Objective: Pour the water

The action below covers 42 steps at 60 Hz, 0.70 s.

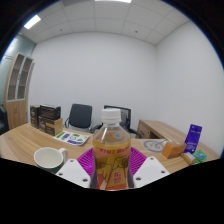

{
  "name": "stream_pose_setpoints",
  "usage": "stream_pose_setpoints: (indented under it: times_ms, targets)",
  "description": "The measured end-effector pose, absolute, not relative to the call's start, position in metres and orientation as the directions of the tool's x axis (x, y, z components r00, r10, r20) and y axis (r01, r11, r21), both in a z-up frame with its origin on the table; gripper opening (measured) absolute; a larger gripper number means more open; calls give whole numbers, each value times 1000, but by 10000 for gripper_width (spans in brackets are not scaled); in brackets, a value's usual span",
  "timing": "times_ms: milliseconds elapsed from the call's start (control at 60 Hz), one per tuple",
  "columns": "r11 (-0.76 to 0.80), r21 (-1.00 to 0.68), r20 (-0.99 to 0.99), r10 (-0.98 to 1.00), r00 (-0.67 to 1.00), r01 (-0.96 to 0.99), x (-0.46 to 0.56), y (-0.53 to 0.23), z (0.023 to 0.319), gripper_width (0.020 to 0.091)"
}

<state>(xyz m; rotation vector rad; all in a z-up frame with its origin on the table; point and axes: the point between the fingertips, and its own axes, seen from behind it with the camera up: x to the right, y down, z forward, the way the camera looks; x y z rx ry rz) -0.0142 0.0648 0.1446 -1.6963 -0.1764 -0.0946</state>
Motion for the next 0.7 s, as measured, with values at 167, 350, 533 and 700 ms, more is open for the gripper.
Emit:
stream_pose_setpoints:
  times_ms: [167, 350, 533, 700]
  targets:
    - [-152, -988, -16, 65, 998, -6, -10, 71, 102, 431]
    - [-145, -989, -4, 100, 995, 10, -20, 74, 86, 454]
    - [-134, -991, -23, 95, 995, -11, -17, 72, 86, 494]
    - [-189, -982, -20, 96, 995, -1, -15, 69, 82, 644]
